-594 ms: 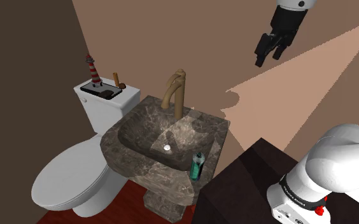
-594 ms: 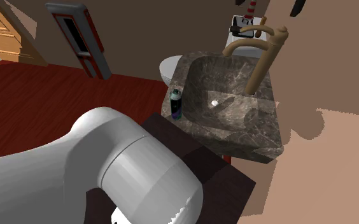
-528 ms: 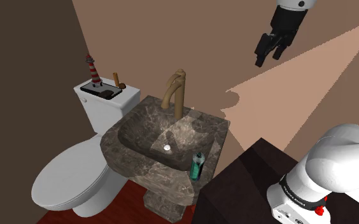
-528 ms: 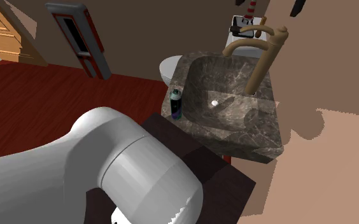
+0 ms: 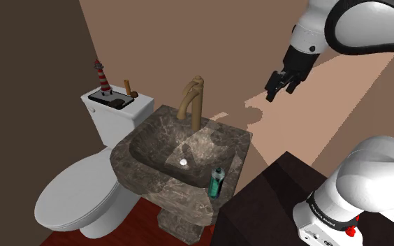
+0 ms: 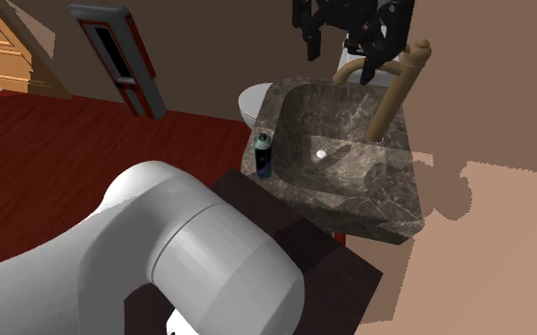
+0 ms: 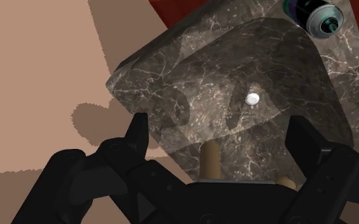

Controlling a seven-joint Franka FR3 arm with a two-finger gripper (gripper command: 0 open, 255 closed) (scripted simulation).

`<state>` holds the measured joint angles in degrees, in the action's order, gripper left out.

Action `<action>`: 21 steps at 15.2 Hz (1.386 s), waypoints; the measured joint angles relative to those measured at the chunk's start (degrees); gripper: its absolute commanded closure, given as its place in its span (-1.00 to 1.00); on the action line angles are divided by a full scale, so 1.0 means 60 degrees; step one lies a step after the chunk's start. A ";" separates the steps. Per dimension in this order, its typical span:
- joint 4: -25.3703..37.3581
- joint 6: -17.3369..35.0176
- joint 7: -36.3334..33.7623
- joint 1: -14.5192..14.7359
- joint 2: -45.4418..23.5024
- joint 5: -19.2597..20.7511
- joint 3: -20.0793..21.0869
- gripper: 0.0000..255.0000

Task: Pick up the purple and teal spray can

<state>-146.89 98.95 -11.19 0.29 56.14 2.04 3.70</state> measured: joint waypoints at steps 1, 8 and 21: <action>-0.0323 0.0288 -0.0196 0.0051 0.0104 -0.0121 0.0147 -1.00; -0.2621 0.2425 -0.1596 0.0580 0.0788 -0.1054 0.1304 -1.00; -0.4404 0.6867 -0.4085 0.1422 -0.1144 -0.2599 0.3802 -1.00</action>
<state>-173.32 140.15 -35.69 8.82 49.27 -13.55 26.52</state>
